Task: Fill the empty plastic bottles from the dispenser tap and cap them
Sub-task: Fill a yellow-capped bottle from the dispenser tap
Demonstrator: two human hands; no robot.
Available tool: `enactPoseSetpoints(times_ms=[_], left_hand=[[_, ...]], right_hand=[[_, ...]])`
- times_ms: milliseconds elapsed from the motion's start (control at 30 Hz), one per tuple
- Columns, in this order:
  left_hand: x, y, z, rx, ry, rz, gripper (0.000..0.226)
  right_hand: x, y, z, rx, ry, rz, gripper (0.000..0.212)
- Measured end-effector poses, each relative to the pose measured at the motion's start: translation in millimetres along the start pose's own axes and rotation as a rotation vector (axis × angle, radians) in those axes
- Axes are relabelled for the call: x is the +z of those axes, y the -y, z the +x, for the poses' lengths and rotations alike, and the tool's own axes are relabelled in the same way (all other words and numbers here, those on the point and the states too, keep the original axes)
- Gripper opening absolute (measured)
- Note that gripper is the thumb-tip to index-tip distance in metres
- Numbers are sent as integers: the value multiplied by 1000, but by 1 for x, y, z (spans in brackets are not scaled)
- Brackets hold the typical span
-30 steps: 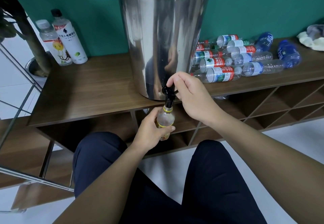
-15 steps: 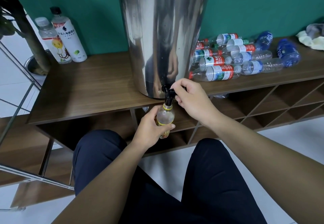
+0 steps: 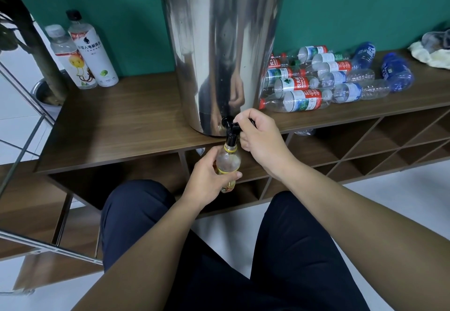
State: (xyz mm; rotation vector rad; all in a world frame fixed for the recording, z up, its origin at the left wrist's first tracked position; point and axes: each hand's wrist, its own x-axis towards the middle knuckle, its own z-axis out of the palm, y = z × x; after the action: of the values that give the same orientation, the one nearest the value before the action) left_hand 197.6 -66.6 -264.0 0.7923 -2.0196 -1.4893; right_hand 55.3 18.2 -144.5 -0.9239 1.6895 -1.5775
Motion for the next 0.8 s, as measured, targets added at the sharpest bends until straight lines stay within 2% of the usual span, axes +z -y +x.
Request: enactPoseSetpoints(times_ms=[800], left_hand=[[1, -2, -4, -15, 0, -23, 70]], right_hand=[[2, -4, 0, -8, 6, 35, 23]])
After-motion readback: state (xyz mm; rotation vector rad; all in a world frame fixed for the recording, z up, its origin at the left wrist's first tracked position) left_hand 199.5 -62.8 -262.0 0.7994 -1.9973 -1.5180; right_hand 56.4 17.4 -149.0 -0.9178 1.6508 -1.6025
